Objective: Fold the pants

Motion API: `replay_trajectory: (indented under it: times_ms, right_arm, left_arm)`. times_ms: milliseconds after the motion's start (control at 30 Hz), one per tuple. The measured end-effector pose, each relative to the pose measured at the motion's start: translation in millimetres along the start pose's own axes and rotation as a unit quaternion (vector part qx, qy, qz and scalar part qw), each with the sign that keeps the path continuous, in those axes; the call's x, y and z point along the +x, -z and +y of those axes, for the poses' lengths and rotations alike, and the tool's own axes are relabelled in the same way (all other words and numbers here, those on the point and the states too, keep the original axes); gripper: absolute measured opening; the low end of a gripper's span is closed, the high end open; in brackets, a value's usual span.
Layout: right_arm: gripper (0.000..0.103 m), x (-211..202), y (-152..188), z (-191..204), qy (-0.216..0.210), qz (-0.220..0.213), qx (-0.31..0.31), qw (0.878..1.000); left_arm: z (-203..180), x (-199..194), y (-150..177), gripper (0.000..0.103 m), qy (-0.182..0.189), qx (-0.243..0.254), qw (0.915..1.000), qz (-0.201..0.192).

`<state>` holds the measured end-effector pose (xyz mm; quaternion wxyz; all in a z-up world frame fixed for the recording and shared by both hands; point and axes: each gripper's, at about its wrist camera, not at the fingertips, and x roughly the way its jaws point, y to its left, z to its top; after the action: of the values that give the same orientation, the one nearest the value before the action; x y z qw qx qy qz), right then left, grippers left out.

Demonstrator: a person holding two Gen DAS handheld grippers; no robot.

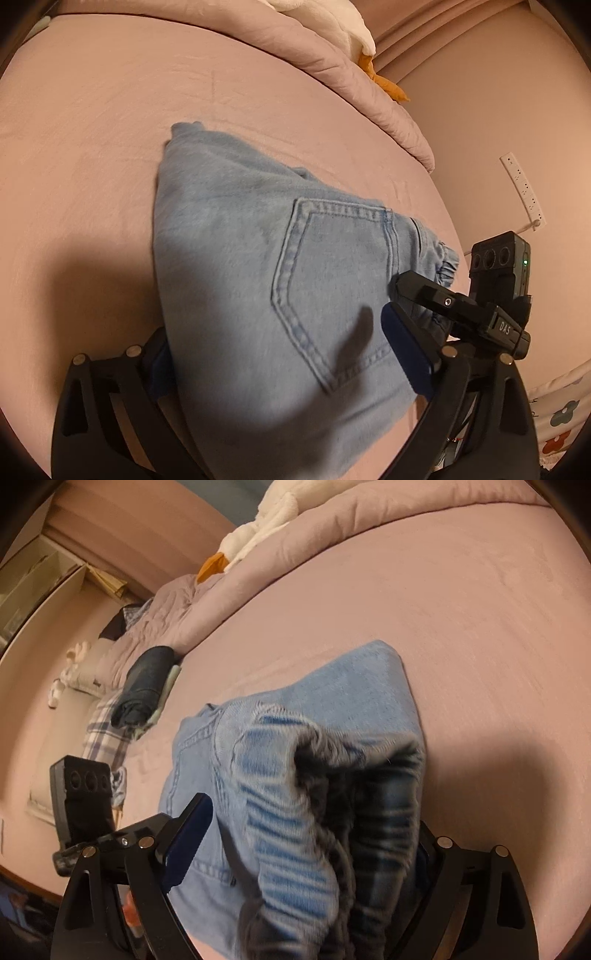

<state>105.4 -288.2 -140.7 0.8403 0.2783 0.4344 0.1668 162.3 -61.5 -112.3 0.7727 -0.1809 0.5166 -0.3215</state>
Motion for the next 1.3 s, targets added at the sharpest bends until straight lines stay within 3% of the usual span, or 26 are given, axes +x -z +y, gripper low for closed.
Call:
replay_trajectory:
  times_ms: [100, 267, 433, 567, 700, 867, 1067, 1300]
  right_arm:
    - [0.092, 2, -1, 3, 0.007, -0.007, -0.009, 1.000]
    - [0.085, 0, 4, 8, 0.034, -0.018, -0.023, 0.999]
    - [0.075, -3, 8, 17, 0.073, -0.021, -0.043, 0.996]
    - [0.069, -4, 11, 33, 0.122, -0.030, -0.074, 0.989]
    - [0.057, -10, 18, 50, 0.168, -0.059, -0.106, 0.978]
    - [0.052, -18, 31, 72, 0.206, -0.100, -0.139, 0.963]
    - [0.050, -29, 39, 104, 0.209, -0.132, -0.172, 0.953]
    - [0.050, -32, 56, 130, 0.209, -0.138, -0.200, 0.947]
  left_arm:
    - [-1, 0, 2, 0.094, -0.011, 0.011, 0.9999, -0.002]
    - [-5, -4, 10, 0.071, -0.062, 0.043, 0.9971, -0.010]
    - [-5, -2, 11, 0.060, -0.091, 0.048, 0.9946, -0.012]
    - [-18, 2, 14, 0.055, -0.134, 0.075, 0.9880, -0.017]
    - [-25, 1, 16, 0.048, -0.158, 0.094, 0.9826, -0.028]
    - [-37, -1, 19, 0.036, -0.185, 0.121, 0.9743, -0.045]
    - [-51, -14, 25, 0.031, -0.212, 0.147, 0.9638, -0.067]
    - [-47, -37, 38, 0.031, -0.216, 0.134, 0.9639, -0.080]
